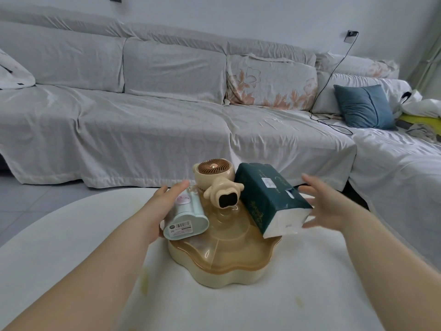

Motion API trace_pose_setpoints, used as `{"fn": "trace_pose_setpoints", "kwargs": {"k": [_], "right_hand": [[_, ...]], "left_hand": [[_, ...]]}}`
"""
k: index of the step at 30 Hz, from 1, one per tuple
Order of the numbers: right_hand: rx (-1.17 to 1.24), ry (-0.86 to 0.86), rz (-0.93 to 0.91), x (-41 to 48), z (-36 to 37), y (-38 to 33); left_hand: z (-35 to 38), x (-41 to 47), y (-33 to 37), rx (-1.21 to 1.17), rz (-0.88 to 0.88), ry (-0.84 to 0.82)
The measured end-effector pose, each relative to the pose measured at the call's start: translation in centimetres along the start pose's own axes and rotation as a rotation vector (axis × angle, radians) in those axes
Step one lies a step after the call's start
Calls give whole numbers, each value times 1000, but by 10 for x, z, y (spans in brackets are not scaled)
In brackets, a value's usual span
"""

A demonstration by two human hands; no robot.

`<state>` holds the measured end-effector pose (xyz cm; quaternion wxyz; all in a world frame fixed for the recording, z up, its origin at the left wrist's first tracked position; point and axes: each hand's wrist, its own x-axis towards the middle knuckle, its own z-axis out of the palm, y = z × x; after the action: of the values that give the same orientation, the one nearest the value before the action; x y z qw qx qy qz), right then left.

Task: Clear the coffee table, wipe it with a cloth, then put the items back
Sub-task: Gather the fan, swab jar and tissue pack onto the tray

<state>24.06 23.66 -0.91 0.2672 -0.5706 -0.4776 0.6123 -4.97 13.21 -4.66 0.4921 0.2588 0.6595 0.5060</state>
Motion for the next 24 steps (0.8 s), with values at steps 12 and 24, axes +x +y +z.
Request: {"fn": "trace_pose_setpoints", "kwargs": {"k": [12, 24], "right_hand": [[6, 321, -241, -7, 33, -13], [-1071, 285, -871, -46, 173, -18]], "left_hand": [[5, -3, 19, 323, 290, 245], [3, -16, 3, 373, 208, 159]]}}
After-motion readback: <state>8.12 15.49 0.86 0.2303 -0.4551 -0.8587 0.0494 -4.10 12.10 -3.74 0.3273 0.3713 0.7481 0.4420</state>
